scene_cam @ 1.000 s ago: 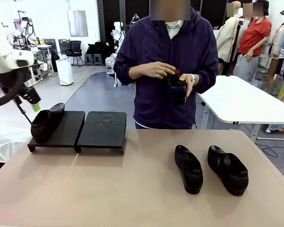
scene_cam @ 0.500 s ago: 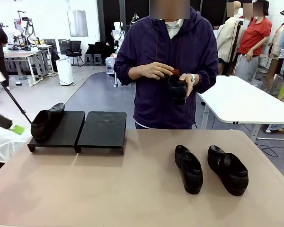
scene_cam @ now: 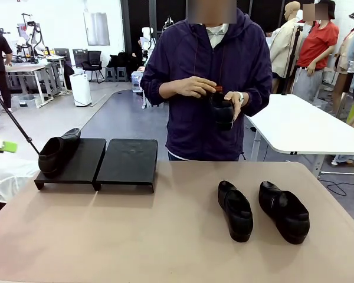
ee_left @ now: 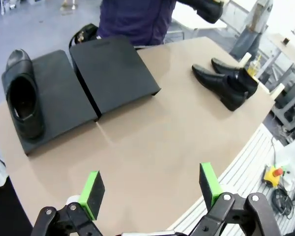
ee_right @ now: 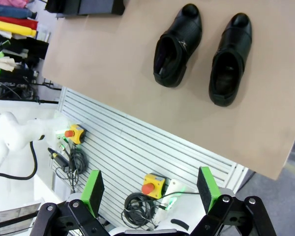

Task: Organize the shoes by placing them on the stand.
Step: Place the Shoe from the middle of the table onto the Shoes Stand, then pick up one Shoe and place it in the middle of the table.

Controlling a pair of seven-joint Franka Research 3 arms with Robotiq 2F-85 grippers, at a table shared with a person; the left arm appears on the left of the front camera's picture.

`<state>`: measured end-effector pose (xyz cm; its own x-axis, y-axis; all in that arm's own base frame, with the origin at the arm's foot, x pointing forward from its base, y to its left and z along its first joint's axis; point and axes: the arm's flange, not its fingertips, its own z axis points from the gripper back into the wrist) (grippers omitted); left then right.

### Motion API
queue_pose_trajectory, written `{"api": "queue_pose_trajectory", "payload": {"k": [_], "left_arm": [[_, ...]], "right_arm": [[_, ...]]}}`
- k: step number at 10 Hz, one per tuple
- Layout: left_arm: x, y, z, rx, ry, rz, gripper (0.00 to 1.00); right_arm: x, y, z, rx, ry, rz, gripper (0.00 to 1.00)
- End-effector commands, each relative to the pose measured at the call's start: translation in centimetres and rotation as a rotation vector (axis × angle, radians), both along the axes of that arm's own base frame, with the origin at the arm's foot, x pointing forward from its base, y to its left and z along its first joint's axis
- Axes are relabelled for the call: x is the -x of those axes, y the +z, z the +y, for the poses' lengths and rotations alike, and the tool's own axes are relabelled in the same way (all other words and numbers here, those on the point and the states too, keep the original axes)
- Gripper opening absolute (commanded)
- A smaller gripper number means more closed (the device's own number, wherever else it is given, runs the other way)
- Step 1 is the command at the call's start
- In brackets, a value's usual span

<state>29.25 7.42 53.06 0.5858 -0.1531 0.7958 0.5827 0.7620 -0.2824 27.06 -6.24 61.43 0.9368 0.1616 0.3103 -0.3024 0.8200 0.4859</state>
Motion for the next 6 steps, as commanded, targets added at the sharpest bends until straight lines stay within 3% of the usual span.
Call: {"api": "queue_pose_trajectory", "payload": {"k": [1, 6], "left_arm": [[0.11, -0.51, -0.43, -0.038, -0.017, 0.018, 1.00], [0.11, -0.51, -0.43, -0.038, -0.017, 0.018, 1.00]], "right_arm": [[-0.01, 0.27, -0.22, 0.008, 0.007, -0.001, 1.00], [-0.01, 0.27, -0.22, 0.008, 0.007, -0.001, 1.00]]}}
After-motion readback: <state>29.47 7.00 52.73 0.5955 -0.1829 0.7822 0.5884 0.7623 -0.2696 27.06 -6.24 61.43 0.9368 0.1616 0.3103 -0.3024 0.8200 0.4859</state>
